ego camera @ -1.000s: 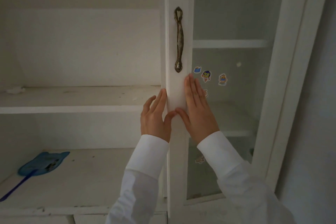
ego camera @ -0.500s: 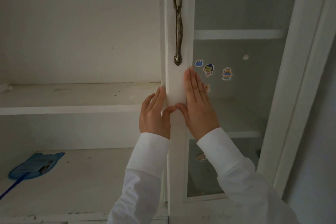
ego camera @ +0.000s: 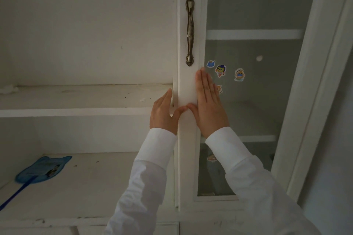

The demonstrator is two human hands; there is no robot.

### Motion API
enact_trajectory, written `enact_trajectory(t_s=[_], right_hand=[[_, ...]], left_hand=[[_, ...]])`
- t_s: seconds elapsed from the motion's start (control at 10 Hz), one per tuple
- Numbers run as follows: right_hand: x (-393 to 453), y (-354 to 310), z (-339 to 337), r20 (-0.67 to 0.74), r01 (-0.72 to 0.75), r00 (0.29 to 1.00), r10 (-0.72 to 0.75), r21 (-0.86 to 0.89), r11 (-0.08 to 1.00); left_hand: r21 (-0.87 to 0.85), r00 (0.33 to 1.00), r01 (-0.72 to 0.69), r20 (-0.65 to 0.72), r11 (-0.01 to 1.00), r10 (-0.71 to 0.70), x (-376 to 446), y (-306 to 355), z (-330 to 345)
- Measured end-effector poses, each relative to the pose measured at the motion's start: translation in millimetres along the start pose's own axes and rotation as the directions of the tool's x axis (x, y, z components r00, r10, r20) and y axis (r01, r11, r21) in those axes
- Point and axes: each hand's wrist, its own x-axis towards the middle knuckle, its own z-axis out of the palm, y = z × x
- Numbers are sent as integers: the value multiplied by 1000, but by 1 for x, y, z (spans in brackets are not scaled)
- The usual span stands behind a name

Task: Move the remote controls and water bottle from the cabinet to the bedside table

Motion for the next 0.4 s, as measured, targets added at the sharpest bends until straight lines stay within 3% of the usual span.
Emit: enact_trajectory(t_s=[0.4], right_hand=[[-37,-16,-44,69,-62,996,54,117,991]], left_hand=[[77,955,-293,-32,953,296,-31,-20,-44]])
